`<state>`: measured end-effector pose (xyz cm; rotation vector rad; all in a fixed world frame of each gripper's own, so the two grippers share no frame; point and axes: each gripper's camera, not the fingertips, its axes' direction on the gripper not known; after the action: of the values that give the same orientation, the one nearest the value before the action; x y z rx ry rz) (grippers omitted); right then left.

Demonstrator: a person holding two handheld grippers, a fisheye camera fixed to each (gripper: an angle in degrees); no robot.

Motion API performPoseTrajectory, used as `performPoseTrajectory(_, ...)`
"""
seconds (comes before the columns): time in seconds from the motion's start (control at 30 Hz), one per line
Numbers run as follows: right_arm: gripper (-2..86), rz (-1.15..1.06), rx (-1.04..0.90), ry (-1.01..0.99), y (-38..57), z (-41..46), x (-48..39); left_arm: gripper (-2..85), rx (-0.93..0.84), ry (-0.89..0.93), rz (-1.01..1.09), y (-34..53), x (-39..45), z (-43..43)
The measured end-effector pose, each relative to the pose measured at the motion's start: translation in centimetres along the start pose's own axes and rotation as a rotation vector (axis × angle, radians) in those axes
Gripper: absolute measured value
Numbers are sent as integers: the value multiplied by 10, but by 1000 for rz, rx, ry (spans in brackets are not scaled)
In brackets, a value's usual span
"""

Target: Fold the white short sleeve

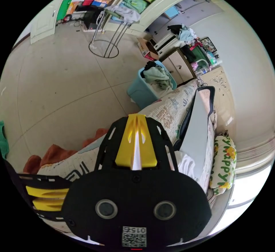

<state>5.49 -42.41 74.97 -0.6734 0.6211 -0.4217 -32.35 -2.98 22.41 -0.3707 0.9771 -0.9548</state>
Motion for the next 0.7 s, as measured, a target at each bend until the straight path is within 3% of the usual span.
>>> performPoseTrajectory(0.37, -10, 241, 270, -289, 135, -77, 143, -4, 81, -59, 250, 11, 80, -39)
performPoseTrajectory(0.7, -10, 421, 253, -380, 340, -56, 215, -2, -178, 34, 556, 16, 180, 13)
